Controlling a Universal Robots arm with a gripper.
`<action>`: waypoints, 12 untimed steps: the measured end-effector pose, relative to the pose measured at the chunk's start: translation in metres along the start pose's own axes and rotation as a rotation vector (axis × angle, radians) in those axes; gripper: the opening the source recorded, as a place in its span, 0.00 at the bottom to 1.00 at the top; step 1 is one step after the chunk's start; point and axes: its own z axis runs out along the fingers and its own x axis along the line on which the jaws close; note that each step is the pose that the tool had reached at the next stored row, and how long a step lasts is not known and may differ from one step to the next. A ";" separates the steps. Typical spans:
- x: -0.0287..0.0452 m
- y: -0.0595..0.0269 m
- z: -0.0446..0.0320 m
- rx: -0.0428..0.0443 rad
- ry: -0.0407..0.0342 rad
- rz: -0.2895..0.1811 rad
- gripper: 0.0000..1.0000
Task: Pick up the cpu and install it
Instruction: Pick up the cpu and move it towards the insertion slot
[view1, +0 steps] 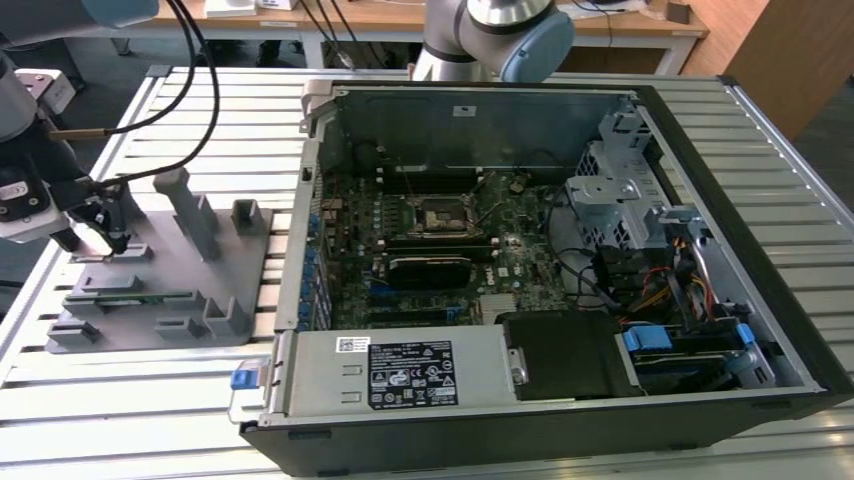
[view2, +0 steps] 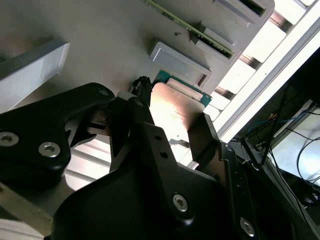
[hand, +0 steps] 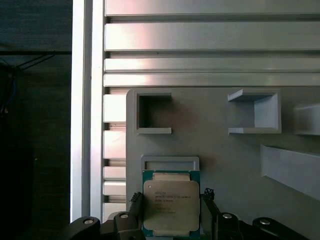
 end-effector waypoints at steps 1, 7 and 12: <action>0.0000 0.0000 -0.0004 0.0001 0.0000 0.000 0.54; 0.0002 0.0001 -0.0024 0.0000 -0.0006 0.000 0.54; 0.0003 0.0001 -0.0045 -0.0001 -0.0012 0.000 0.54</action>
